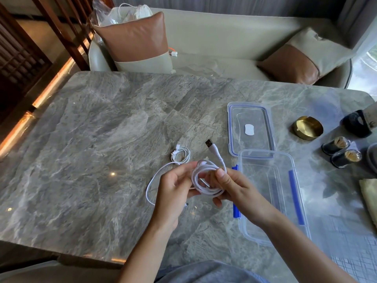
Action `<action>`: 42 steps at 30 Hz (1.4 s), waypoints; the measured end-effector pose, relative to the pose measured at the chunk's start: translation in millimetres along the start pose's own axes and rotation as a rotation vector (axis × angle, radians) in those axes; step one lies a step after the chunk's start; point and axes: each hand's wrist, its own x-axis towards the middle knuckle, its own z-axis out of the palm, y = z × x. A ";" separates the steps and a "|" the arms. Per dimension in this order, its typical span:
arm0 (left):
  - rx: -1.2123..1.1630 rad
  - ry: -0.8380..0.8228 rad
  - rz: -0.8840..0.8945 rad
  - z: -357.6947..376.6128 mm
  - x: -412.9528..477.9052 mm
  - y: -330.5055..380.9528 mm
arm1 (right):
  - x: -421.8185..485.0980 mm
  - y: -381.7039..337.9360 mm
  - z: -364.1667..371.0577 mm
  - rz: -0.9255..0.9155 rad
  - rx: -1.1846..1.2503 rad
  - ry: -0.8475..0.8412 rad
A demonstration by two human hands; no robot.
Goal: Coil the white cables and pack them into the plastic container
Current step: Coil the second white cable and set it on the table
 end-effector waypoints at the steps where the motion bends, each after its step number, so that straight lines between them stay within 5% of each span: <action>1: 0.025 -0.039 -0.006 -0.3 -0.5 0.4 | 0.2 0.1 -0.5 0.002 -0.011 0.006; 11: 0.007 -0.186 0.053 -5.7 -5.6 0.0 | 2.3 3.3 1.1 0.028 -0.029 0.136; 18: -0.290 -0.311 -0.045 -7.4 -5.8 -2.0 | 4.9 5.2 2.2 0.075 0.033 0.162; 34: 0.712 0.121 0.567 -4.2 3.8 -10.3 | 3.1 4.0 9.4 0.056 -0.049 0.164; 38: 0.549 0.107 0.520 -2.8 5.5 -12.2 | 5.0 10.3 7.6 0.074 -0.119 0.140; 42: 0.177 0.117 0.257 2.2 5.8 -10.3 | 7.2 14.9 4.8 0.096 -0.184 0.129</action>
